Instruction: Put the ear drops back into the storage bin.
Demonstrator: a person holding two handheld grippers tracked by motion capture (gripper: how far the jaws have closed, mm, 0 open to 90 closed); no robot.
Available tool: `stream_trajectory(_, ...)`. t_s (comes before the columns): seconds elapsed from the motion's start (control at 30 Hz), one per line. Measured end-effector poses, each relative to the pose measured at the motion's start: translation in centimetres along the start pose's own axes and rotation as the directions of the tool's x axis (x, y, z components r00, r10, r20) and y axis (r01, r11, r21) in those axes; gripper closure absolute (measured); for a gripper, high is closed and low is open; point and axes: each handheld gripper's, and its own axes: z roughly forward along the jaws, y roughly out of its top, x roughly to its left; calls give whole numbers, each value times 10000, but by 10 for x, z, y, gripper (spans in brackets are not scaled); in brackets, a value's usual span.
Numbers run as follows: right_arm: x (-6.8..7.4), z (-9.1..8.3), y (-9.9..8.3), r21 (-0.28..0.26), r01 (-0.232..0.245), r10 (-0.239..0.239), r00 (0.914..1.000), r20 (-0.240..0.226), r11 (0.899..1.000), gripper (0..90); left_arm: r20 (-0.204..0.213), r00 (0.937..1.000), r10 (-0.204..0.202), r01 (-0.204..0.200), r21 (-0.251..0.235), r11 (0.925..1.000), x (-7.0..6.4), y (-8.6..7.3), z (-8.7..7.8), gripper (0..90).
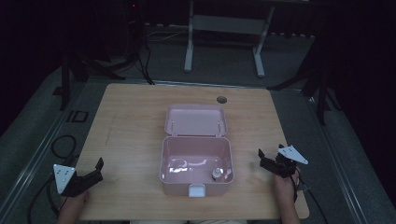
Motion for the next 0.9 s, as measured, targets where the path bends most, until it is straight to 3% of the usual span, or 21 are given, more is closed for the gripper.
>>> stream_trajectory(0.1,1,-4,1,-507,93,-99,9999,-118,9987,115,12,10000,-18,18,3,10000,0,0,0,10)
stream_trajectory(0.33,-5,-11,1,-1119,-383,320,9978,-572,9930,115,25,10000,-46,46,21,10000,1,0,0,10)
stream_trajectory(0.63,-2,-9,2,-780,-118,64,9976,-695,9969,115,9,10000,-39,39,51,10000,1,0,1,10)
stream_trajectory(0.9,-7,-10,2,-683,-363,321,9975,-622,9970,114,18,10000,-42,42,47,10000,1,0,1,10)
